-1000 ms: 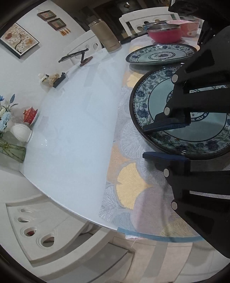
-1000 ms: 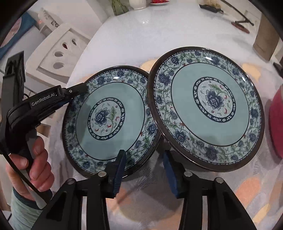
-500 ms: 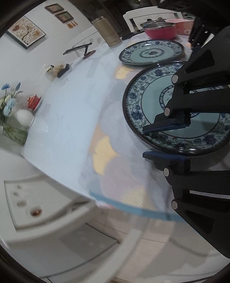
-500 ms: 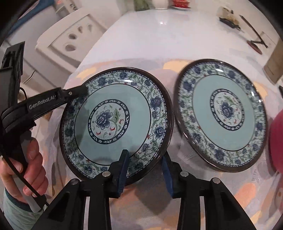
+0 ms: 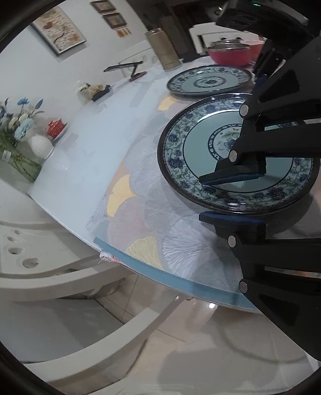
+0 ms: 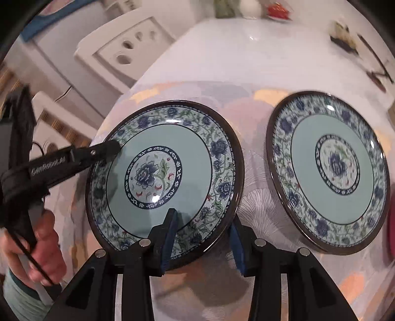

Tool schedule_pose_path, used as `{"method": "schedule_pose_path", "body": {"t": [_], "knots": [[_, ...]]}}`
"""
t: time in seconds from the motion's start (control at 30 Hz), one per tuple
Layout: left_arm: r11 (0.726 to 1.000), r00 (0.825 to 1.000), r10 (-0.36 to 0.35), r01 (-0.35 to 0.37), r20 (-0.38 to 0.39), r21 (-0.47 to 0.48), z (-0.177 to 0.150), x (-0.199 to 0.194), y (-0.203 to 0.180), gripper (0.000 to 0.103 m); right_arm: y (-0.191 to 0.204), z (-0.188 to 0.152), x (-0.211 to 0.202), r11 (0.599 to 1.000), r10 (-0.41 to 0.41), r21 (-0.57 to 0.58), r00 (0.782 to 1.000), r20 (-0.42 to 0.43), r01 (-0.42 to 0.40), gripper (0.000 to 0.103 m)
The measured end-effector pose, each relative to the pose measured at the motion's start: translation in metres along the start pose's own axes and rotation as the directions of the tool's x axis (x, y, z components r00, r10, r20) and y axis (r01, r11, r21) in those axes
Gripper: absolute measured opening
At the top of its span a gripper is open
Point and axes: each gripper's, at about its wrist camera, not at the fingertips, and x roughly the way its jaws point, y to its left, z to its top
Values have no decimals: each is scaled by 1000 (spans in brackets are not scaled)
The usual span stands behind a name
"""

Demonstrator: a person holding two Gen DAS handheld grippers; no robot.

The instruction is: Organize plates and bowls

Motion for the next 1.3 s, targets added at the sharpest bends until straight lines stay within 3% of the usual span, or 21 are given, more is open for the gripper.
{"method": "schedule_pose_path", "body": {"t": [0.13, 0.27, 0.4, 0.57, 0.73, 0.87, 1.0, 1.13, 1.23, 1.3], "knots": [[998, 1000, 10, -12, 21, 68, -18, -22, -18, 19, -10, -5, -12, 1000, 30, -2, 1000, 0, -30, 40], [998, 1000, 11, -13, 29, 57, -37, -42, -24, 19, -9, -18, -33, 999, 30, -33, 999, 18, -30, 40], [999, 998, -42, 40, 39, 34, -61, -69, -28, 19, -8, -39, -55, 993, 71, -93, 997, 20, -69, 40], [998, 997, -42, 38, 72, 58, -94, -107, -48, 19, 0, -74, -91, 987, 84, -142, 996, 33, -78, 40], [994, 989, -106, 105, 107, 16, -119, -146, -60, 19, 3, -113, -128, 987, 95, -133, 994, 53, -87, 40], [996, 986, -80, 74, 146, 52, -136, -171, -76, 19, 10, -137, -153, 985, 116, -139, 991, 64, -107, 40], [996, 982, -60, 48, 178, 74, -153, -192, -83, 19, 24, -151, -176, 978, 91, -196, 991, 94, -71, 40], [995, 985, -38, 22, 165, 99, -173, -198, -87, 19, 33, -169, -191, 970, 57, -240, 992, 115, -28, 40], [990, 990, 16, -35, 138, 137, -192, -191, -91, 19, 32, -184, -191, 970, 49, -243, 995, 88, -27, 40], [991, 993, 19, -34, 117, 131, -203, -189, -89, 19, 29, -196, -183, 969, 41, -245, 998, 57, -26, 40]]}}
